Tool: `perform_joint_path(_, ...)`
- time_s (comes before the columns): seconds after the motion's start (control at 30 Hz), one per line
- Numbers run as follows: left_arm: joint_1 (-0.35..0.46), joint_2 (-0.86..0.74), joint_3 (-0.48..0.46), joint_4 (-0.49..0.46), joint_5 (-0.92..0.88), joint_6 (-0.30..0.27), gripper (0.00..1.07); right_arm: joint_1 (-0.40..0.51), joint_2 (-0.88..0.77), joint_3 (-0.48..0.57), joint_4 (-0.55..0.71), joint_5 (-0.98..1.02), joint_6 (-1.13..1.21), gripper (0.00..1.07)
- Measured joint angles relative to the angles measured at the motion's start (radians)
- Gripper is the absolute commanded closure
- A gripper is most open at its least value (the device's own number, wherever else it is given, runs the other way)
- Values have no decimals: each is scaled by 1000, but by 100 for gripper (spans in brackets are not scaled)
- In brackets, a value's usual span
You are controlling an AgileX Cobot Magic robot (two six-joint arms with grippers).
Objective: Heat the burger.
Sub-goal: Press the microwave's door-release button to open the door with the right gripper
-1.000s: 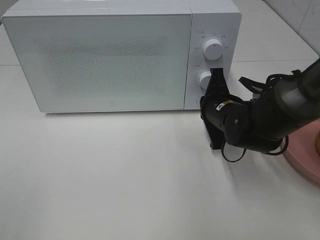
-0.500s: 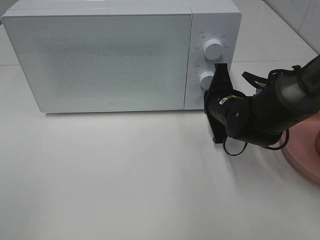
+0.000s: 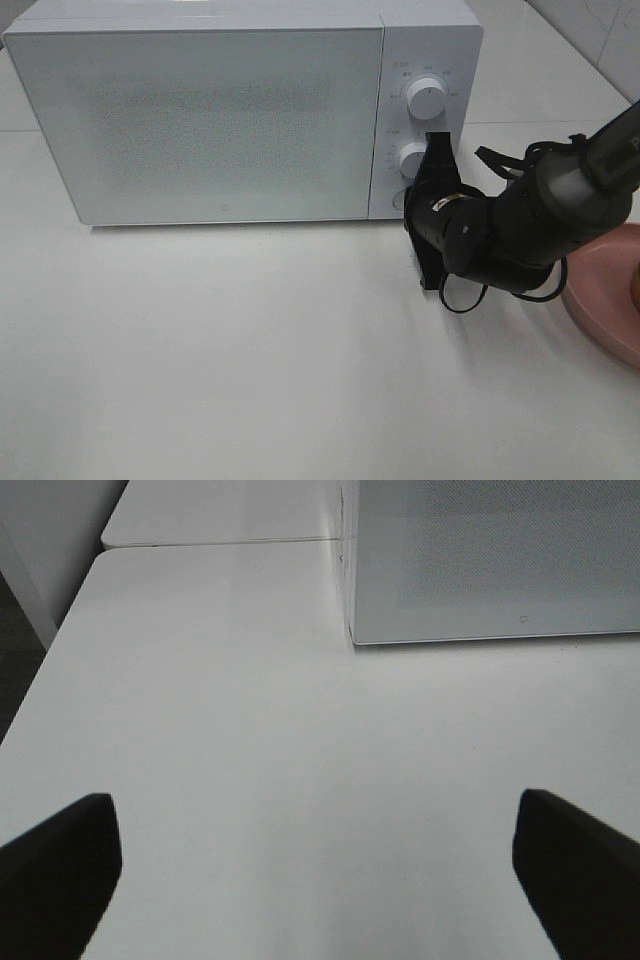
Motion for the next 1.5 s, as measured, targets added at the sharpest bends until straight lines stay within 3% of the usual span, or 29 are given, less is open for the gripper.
perform_joint_path(1.5, 0, 0, 0, 0, 0, 0, 7, 32, 74, -76, 70, -111, 19, 107)
